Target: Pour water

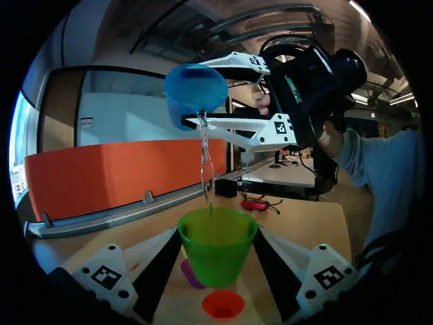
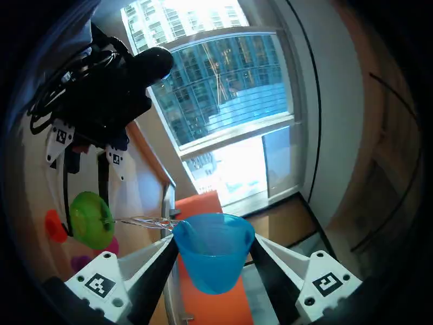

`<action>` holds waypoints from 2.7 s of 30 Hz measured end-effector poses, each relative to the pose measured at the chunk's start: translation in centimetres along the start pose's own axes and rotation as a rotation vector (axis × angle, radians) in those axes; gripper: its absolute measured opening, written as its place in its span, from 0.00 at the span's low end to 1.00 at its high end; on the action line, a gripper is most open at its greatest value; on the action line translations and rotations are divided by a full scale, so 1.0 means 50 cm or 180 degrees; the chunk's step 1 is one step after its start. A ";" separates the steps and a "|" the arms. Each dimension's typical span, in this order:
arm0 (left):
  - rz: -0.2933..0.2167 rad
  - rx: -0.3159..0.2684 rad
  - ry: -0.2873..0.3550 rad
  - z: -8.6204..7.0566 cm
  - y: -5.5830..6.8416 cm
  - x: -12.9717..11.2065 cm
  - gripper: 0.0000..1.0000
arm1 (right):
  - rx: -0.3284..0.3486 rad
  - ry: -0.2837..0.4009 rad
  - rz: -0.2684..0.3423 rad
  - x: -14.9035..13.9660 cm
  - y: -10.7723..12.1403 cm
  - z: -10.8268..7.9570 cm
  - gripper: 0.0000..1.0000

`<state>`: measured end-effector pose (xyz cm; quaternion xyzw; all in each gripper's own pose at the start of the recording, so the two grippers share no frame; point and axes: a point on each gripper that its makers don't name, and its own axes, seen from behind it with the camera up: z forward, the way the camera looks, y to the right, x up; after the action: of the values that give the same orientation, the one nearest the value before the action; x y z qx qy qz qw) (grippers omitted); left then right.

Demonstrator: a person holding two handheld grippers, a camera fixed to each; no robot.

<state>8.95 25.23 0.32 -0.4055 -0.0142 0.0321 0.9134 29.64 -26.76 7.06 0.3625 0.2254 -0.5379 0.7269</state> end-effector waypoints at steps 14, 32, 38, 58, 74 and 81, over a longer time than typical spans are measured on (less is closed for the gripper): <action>-0.0009 0.0023 0.0009 -0.001 -0.009 0.000 0.87 | -0.0022 -0.0003 -0.0209 0.007 0.007 0.008 0.91; -0.0010 0.0019 0.0011 -0.001 -0.013 0.001 0.87 | -0.0071 0.0021 -0.0459 0.021 0.027 0.016 0.91; -0.0013 0.0018 0.0016 -0.001 -0.013 0.001 0.87 | -0.0085 0.0032 -0.0533 0.024 0.032 0.017 0.91; -0.0024 0.0040 0.0009 0.000 -0.021 -0.004 0.87 | -0.0115 0.0038 -0.0874 0.031 0.040 0.025 0.91; -0.0024 0.0058 0.0014 -0.003 -0.026 -0.001 0.87 | -0.0151 0.0062 -0.1187 0.047 0.040 0.031 0.90; -0.0031 0.0074 0.0014 -0.001 -0.032 -0.001 0.87 | -0.0133 0.0071 -0.1304 0.050 0.028 0.031 0.91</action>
<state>8.97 24.12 1.46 -0.3948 -0.0138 0.0269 0.9183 31.69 -29.27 6.67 0.2999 0.3136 -0.6657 0.6071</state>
